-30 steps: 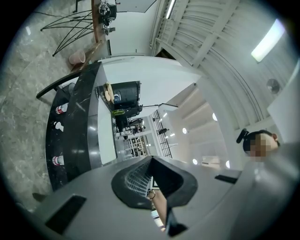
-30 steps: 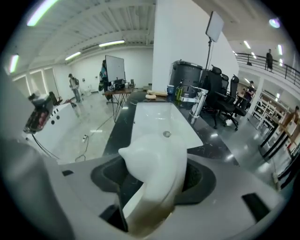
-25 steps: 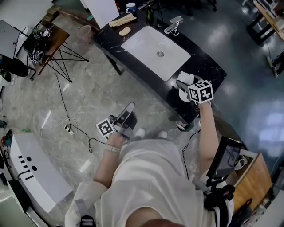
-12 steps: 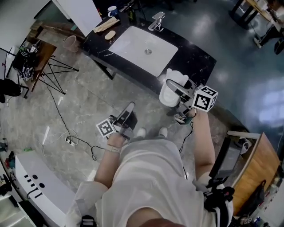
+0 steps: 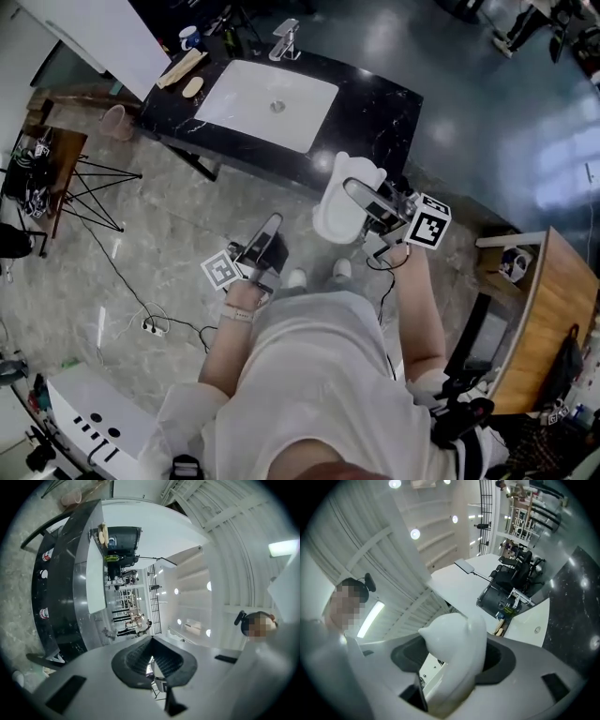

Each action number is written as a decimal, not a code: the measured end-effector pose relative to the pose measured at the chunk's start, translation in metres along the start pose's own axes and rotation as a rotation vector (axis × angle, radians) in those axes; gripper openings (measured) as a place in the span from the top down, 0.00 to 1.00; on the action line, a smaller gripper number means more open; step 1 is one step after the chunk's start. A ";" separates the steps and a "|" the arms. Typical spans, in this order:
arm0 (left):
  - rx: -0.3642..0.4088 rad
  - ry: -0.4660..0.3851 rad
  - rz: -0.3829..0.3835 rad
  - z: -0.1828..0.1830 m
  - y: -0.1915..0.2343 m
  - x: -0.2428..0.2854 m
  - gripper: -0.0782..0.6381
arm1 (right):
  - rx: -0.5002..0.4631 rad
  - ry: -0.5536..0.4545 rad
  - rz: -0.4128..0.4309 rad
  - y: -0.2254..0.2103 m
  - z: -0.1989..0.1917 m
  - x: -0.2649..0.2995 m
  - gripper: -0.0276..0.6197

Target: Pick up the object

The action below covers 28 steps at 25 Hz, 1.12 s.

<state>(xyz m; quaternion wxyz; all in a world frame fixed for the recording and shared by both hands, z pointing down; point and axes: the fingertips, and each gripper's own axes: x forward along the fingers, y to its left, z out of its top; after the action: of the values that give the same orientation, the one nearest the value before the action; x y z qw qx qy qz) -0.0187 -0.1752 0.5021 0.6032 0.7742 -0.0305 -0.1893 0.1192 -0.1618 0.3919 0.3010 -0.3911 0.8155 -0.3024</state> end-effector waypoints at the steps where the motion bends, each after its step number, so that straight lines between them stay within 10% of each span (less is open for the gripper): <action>1: -0.005 0.015 -0.008 -0.002 0.000 0.002 0.88 | 0.019 -0.026 0.006 0.004 -0.001 -0.004 0.49; 28: -0.082 0.251 -0.152 -0.028 -0.010 0.031 0.88 | 0.145 -0.464 0.038 0.052 -0.019 -0.081 0.49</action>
<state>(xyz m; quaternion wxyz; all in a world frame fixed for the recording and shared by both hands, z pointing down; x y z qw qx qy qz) 0.0174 -0.1554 0.4904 0.6175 0.7664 0.1116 -0.1374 0.1231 -0.0642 0.3869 0.5133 -0.4118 0.7079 -0.2566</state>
